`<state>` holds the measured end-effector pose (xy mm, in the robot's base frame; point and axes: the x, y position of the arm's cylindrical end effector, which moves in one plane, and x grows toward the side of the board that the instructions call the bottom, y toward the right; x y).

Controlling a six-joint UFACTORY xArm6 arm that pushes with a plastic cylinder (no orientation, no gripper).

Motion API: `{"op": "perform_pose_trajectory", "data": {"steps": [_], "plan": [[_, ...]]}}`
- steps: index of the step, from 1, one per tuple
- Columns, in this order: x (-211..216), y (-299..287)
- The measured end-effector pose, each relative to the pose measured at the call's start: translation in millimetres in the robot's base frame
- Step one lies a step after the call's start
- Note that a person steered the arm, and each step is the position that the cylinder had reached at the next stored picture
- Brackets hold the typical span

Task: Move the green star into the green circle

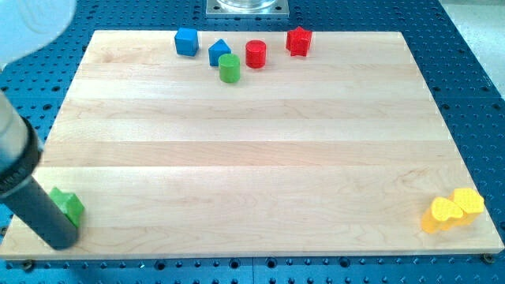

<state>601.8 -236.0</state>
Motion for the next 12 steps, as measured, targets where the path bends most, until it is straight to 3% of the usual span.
{"op": "perform_pose_trajectory", "data": {"steps": [1,2,3,4,5,7,8,9,11,12], "plan": [[-47,-19],[-111,16],[-74,9],[-68,-49],[-115,-58],[-193,71],[-209,18],[-178,-19],[-143,61],[-121,23]]}}
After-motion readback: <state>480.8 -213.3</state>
